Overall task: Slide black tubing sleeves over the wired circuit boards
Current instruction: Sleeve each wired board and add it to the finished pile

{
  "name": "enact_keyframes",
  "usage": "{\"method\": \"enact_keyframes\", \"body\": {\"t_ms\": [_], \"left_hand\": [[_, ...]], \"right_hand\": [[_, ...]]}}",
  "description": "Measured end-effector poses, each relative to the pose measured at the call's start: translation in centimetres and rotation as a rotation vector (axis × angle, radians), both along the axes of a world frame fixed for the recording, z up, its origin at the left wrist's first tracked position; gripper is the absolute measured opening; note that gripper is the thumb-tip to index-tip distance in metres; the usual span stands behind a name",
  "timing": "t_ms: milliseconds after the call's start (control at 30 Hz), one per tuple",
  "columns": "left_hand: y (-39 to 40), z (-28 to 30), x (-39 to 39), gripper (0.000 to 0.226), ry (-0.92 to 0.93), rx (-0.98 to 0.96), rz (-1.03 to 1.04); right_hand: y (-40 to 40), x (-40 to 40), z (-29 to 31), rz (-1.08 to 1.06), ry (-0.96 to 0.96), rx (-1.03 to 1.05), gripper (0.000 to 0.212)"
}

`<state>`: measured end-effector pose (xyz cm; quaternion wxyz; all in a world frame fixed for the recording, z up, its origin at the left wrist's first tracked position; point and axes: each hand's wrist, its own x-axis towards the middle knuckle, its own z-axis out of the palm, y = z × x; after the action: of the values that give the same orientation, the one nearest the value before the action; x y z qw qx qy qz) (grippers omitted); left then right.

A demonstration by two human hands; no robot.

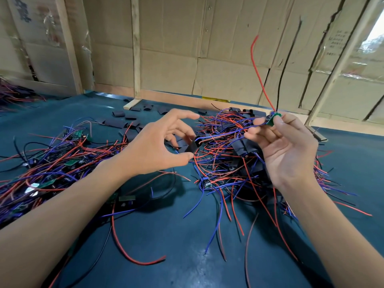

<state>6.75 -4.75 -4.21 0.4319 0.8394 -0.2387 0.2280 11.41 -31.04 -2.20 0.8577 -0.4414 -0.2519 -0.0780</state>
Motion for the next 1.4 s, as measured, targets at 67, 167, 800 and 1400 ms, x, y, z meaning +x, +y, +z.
{"method": "enact_keyframes", "body": {"t_ms": [67, 167, 800, 1400], "left_hand": [[0.0, 0.0, 0.0, 0.075, 0.004, -0.015, -0.004], [0.0, 0.1, -0.1, 0.076, 0.007, -0.025, -0.011], [-0.4, 0.1, -0.4, 0.075, 0.024, 0.071, -0.001], [-1.4, 1.0, -1.9, 0.075, 0.139, -0.057, -0.077]], "right_hand": [[-0.1, 0.0, 0.1, -0.011, -0.018, -0.021, 0.014], [-0.3, -0.1, 0.3, -0.019, -0.023, -0.028, 0.017], [0.1, -0.8, 1.0, 0.045, -0.046, 0.084, 0.016], [-0.2, -0.2, 0.5, 0.060, -0.001, 0.068, 0.010]]}}
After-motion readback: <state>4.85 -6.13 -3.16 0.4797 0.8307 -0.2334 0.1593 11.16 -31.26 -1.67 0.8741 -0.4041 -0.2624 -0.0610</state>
